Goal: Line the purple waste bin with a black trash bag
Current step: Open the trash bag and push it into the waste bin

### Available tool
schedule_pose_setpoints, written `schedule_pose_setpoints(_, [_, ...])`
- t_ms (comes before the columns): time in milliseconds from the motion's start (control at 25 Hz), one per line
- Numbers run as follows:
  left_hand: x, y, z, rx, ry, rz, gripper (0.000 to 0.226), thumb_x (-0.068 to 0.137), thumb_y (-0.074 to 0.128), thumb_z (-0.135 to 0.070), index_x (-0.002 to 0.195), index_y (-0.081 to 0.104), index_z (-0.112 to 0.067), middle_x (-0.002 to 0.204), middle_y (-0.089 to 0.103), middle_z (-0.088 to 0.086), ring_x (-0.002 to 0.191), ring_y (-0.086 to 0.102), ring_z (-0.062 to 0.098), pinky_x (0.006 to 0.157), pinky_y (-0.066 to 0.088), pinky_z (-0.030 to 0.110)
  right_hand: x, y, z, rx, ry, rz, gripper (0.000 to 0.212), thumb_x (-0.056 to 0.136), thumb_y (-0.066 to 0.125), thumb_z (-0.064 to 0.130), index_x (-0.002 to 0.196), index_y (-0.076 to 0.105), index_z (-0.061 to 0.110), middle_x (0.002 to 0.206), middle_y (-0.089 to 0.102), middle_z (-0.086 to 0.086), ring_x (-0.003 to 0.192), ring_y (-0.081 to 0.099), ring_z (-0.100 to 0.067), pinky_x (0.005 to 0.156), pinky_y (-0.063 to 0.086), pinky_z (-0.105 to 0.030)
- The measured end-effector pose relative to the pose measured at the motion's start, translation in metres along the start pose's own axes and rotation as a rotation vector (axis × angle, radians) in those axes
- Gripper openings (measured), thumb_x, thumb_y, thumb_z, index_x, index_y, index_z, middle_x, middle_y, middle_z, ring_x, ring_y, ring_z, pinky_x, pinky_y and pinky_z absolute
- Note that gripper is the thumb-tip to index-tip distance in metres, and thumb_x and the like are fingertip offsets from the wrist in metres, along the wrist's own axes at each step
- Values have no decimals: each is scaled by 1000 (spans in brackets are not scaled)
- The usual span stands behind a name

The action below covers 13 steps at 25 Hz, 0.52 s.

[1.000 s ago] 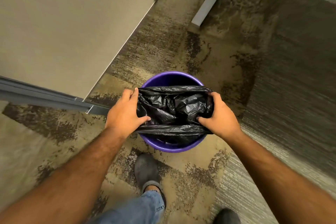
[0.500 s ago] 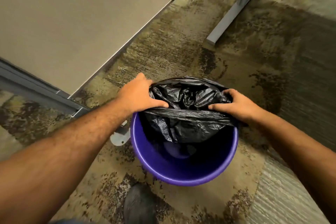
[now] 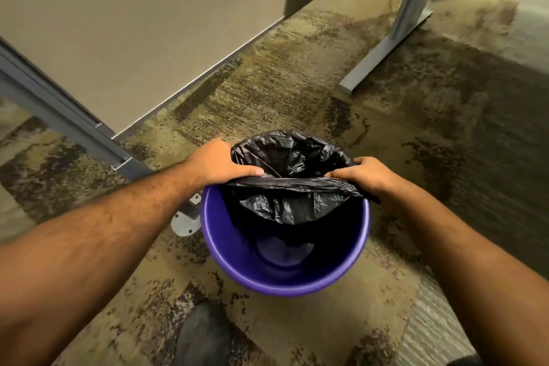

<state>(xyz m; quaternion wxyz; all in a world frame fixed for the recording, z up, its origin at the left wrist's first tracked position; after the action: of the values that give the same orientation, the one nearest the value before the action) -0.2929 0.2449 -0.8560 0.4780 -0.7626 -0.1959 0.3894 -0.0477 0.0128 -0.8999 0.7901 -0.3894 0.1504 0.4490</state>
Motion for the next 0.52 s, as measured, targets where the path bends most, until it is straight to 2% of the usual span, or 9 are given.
schedule_pose_setpoints(120, [-9,8,13,-156,-39,130,69,66,85,-75,96,81,-12,92,83,4,87,80,23,81,67,44,1,-2,3,33,3,14,40,68,96,38,68,70,7,49,69,2,41,65,-8,37,41,-18])
schedule_pose_setpoints(160, [-14,11,17,-181,-46,168,59,71,90,-62,101,81,-12,96,84,5,93,80,24,85,67,44,1,-3,4,25,-1,7,44,69,96,38,65,64,8,46,63,2,37,59,-10,36,37,-19])
schedule_pose_setpoints(240, [-31,19,23,-238,-72,265,56,76,94,-41,116,75,-9,99,83,6,93,81,25,81,68,42,-2,-6,5,-23,-25,-23,48,68,95,43,72,60,10,61,59,-5,52,57,-18,49,38,-26])
schedule_pose_setpoints(320, [-50,25,24,-317,-78,339,88,73,95,-31,146,53,-7,108,82,6,85,81,20,68,68,40,-4,-9,9,-67,-57,-53,52,66,95,46,85,67,6,77,64,-11,68,60,-24,60,43,-35])
schedule_pose_setpoints(360, [-59,26,23,-299,-74,339,114,69,97,-33,161,33,-9,130,75,11,98,80,25,74,68,44,-4,-8,11,-66,-72,-48,57,66,96,46,94,70,3,84,68,-14,73,64,-26,64,47,-37])
schedule_pose_setpoints(400, [-64,20,23,-178,-55,282,139,65,99,-41,169,12,-12,161,51,16,127,68,32,96,63,51,-5,-6,13,-56,-87,-29,65,65,97,45,106,72,1,95,73,-16,83,70,-27,70,53,-38])
schedule_pose_setpoints(440, [-70,10,20,10,-5,182,155,60,97,-55,171,-4,-15,178,19,13,153,43,35,117,48,52,-8,-3,14,-50,-106,-3,76,65,99,42,123,70,1,113,76,-17,98,73,-29,83,57,-40])
schedule_pose_setpoints(480, [-77,-4,9,180,93,57,159,58,90,-69,171,-9,-19,181,2,6,162,21,31,127,33,49,-11,0,14,-52,-130,33,89,66,100,37,139,62,4,128,73,-13,112,71,-28,94,57,-39])
schedule_pose_setpoints(520, [-87,-14,-10,287,245,-48,152,60,83,-77,171,-5,-23,182,3,2,164,15,26,129,26,45,-16,3,12,-64,-165,79,102,66,100,31,152,50,8,140,67,-10,120,67,-25,100,54,-36])
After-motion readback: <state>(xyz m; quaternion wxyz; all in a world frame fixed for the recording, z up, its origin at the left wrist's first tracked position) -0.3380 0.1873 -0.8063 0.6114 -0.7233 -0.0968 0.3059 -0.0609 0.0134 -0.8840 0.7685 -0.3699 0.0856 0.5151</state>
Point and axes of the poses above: each hand's wrist, its own x-axis towards the middle knuckle, its own y-axis out of the palm, z = x × y, the point moved 9 cm from there along x, towards the middle knuckle
